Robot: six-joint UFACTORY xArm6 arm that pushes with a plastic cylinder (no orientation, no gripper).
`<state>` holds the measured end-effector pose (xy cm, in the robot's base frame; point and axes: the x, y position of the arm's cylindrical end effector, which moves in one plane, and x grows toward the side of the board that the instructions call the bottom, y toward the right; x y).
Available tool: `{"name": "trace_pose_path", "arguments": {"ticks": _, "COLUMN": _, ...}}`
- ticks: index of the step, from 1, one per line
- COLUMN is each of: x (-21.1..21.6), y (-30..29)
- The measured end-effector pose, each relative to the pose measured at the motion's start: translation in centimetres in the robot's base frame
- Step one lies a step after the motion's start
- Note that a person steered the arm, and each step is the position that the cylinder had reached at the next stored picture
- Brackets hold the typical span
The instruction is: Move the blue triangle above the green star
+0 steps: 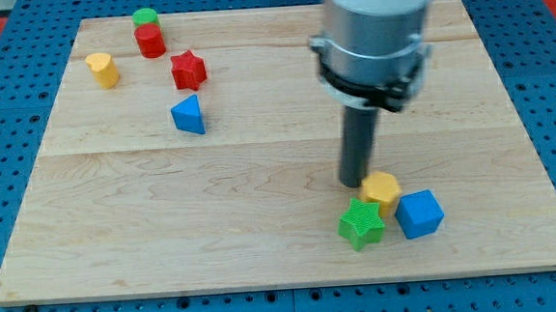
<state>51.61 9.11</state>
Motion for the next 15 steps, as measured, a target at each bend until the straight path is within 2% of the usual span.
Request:
{"name": "trace_pose_path", "arguments": {"ticks": 1, "x": -2.8, "y": -9.0}}
{"name": "trace_pose_path", "arguments": {"ticks": 2, "x": -4.0, "y": -20.8}}
{"name": "trace_pose_path", "arguments": {"ticks": 3, "x": -7.0, "y": -27.5}}
{"name": "trace_pose_path", "arguments": {"ticks": 4, "x": -11.5, "y": -31.2}}
{"name": "trace_pose_path", "arguments": {"ticks": 5, "x": -13.3, "y": -25.6}}
{"name": "trace_pose_path", "arguments": {"ticks": 7, "x": -9.3, "y": -14.3}}
{"name": "trace_pose_path", "arguments": {"ticks": 9, "x": -10.9, "y": -11.4}}
{"name": "trace_pose_path", "arguments": {"ticks": 10, "x": -6.2, "y": -10.4}}
{"name": "trace_pose_path", "arguments": {"ticks": 11, "x": -5.6, "y": -8.2}}
{"name": "trace_pose_path", "arguments": {"ticks": 12, "x": -1.4, "y": -5.7}}
{"name": "trace_pose_path", "arguments": {"ticks": 13, "x": -1.9, "y": -9.5}}
{"name": "trace_pose_path", "arguments": {"ticks": 14, "x": -5.3, "y": -22.8}}
{"name": "trace_pose_path", "arguments": {"ticks": 15, "x": -8.3, "y": -33.3}}
